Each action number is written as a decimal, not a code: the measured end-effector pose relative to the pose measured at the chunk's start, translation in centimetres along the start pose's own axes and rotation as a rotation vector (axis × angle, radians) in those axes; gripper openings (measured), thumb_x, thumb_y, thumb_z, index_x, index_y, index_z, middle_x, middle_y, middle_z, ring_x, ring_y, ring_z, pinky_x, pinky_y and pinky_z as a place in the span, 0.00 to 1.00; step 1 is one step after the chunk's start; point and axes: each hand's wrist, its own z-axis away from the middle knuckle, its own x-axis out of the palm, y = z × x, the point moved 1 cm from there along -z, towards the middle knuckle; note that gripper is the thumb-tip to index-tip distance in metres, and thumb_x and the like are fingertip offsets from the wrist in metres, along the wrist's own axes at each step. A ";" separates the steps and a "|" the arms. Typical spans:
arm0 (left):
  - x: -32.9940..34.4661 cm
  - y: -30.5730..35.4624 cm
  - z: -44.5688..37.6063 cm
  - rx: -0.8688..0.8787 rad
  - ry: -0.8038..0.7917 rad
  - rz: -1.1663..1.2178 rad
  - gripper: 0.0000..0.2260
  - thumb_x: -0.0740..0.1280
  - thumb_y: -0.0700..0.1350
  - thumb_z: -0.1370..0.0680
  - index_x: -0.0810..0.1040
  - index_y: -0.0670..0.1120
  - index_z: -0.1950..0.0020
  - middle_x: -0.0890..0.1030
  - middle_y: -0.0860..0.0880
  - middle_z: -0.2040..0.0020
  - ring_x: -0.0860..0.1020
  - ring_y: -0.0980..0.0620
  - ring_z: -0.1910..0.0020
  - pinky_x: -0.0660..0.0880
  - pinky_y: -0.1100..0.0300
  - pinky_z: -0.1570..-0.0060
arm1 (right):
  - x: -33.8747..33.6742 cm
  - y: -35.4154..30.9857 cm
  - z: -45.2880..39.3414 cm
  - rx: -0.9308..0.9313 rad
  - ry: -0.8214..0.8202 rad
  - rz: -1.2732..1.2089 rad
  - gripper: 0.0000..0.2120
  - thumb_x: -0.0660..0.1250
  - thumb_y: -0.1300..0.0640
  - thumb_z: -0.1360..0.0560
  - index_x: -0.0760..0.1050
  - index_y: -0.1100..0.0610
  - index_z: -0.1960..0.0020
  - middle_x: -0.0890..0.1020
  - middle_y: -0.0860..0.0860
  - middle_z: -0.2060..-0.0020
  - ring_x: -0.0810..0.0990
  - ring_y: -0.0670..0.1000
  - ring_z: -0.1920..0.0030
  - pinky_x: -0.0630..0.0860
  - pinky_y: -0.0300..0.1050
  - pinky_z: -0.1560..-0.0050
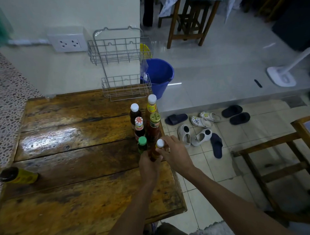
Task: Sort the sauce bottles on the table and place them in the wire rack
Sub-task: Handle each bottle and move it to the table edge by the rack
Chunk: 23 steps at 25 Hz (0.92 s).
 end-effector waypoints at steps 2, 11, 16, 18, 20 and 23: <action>0.0 -0.1 -0.2 -0.007 0.006 -0.007 0.13 0.78 0.42 0.25 0.81 0.45 0.42 0.84 0.49 0.46 0.82 0.51 0.47 0.79 0.57 0.50 | 0.3 0.0 -0.2 0.002 0.001 0.011 0.16 0.73 0.49 0.24 0.75 0.51 0.38 0.79 0.48 0.48 0.77 0.45 0.53 0.72 0.33 0.57; -0.2 -0.4 -1.1 -0.080 -0.066 0.020 0.21 0.75 0.41 0.22 0.77 0.40 0.30 0.81 0.45 0.34 0.78 0.51 0.35 0.73 0.71 0.48 | 0.2 -0.3 -1.9 0.058 -0.008 -0.012 0.16 0.71 0.50 0.22 0.74 0.51 0.36 0.79 0.50 0.46 0.81 0.50 0.49 0.81 0.50 0.51; -3.1 -0.7 -1.4 -0.078 -0.197 0.001 0.22 0.75 0.46 0.21 0.76 0.43 0.29 0.81 0.48 0.36 0.79 0.53 0.37 0.80 0.55 0.40 | -0.1 -1.6 -1.5 0.024 0.086 0.048 0.27 0.75 0.48 0.26 0.69 0.51 0.32 0.77 0.52 0.43 0.77 0.50 0.45 0.78 0.44 0.49; -5.7 -1.0 -1.6 -0.056 -0.248 -0.087 0.18 0.73 0.52 0.21 0.78 0.47 0.33 0.82 0.52 0.40 0.81 0.55 0.41 0.82 0.56 0.44 | -0.5 -3.4 -1.6 -0.105 0.202 0.251 0.27 0.73 0.44 0.26 0.68 0.53 0.33 0.76 0.53 0.42 0.74 0.52 0.43 0.76 0.46 0.47; -9.7 -2.0 -1.6 -0.070 -0.274 -0.122 0.17 0.73 0.55 0.21 0.79 0.50 0.35 0.82 0.54 0.43 0.81 0.57 0.45 0.81 0.58 0.48 | 0.0 -6.4 -1.7 -0.256 0.187 0.382 0.26 0.68 0.42 0.24 0.69 0.54 0.32 0.75 0.53 0.38 0.73 0.53 0.40 0.76 0.48 0.43; -17.5 -4.1 -1.6 -0.076 -0.114 -0.098 0.14 0.74 0.54 0.22 0.80 0.50 0.39 0.83 0.54 0.45 0.81 0.57 0.46 0.79 0.62 0.52 | 3.3 -11.9 -2.4 -0.428 0.078 0.399 0.25 0.65 0.42 0.21 0.69 0.54 0.30 0.75 0.54 0.36 0.74 0.54 0.38 0.76 0.49 0.41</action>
